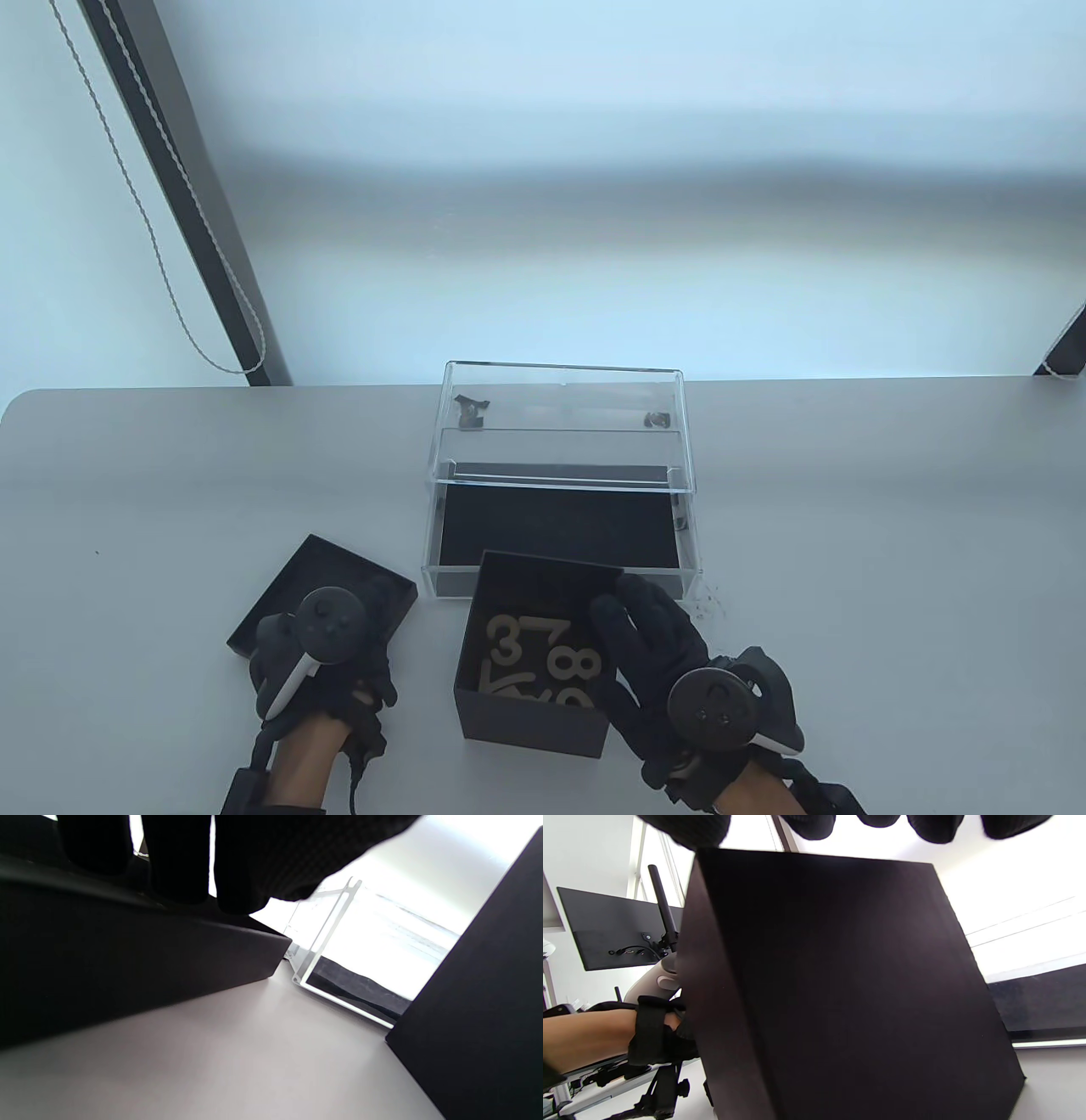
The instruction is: Pour number blocks into a drawer
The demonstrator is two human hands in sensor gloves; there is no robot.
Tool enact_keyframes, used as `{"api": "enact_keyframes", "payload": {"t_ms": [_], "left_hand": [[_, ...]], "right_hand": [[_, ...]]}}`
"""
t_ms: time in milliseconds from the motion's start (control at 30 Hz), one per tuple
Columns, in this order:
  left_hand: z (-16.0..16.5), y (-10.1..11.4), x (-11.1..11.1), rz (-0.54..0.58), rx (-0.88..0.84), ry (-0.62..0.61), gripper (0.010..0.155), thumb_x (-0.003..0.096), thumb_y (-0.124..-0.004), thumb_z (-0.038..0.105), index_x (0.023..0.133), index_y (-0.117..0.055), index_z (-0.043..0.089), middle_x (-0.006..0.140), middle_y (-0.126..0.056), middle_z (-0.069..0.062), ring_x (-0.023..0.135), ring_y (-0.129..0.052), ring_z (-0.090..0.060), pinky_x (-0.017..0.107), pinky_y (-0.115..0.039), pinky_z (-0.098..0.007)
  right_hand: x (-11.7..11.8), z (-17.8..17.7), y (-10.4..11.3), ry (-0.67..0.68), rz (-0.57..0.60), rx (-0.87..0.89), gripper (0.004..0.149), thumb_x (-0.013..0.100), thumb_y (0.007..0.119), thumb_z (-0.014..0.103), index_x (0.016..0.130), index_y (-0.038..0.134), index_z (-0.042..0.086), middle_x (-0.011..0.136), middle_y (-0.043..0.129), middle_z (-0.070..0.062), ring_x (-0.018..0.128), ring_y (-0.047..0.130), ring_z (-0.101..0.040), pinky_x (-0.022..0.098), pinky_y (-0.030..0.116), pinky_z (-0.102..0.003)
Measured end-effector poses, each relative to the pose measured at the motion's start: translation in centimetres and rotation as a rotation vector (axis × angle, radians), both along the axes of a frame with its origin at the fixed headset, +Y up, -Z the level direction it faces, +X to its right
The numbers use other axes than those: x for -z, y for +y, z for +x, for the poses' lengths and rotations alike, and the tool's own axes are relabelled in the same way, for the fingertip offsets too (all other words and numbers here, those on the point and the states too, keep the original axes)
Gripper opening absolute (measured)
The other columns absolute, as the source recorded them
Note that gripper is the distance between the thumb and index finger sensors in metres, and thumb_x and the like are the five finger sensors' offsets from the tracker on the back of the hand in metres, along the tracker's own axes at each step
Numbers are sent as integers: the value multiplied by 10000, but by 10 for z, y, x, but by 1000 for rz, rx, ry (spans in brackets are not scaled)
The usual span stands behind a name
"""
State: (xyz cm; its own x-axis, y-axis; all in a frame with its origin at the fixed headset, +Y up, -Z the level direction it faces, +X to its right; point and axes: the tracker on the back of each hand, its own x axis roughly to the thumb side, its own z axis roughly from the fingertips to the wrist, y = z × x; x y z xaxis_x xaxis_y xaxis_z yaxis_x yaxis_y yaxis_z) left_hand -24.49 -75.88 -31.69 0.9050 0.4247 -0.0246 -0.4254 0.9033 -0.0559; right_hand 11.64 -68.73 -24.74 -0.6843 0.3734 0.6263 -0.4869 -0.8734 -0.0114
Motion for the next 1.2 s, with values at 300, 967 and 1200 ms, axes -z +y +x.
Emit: {"api": "enact_keyframes", "payload": {"t_ms": [300, 967, 1200], "left_hand": [[1, -1, 0, 3, -38, -2, 659, 449, -757, 319, 1053, -503, 259, 1105, -709, -72, 1014, -682, -386, 705, -575, -662], [0, 4, -6, 26, -103, -5, 661, 456, -759, 371, 1056, -506, 254, 1116, -688, -86, 1020, -656, -402, 706, -551, -671], [0, 4, -7, 23, -115, -4, 661, 456, -757, 385, 1055, -511, 252, 1117, -687, -90, 1021, -651, -404, 706, -547, -673]], "right_hand": [[-14, -26, -8, 112, 62, -152, 845, 434, 618, 670, 1056, 318, 184, 1127, 218, -159, 1012, 317, -550, 638, 472, -756], [-16, -43, -9, 98, 123, -365, 720, 410, 783, 584, 979, 593, 187, 1046, 673, -123, 959, 634, -470, 599, 614, -722], [-15, -45, -7, 93, 112, -389, 666, 397, 822, 536, 935, 652, 182, 982, 762, -120, 900, 716, -453, 588, 634, -720]]}}
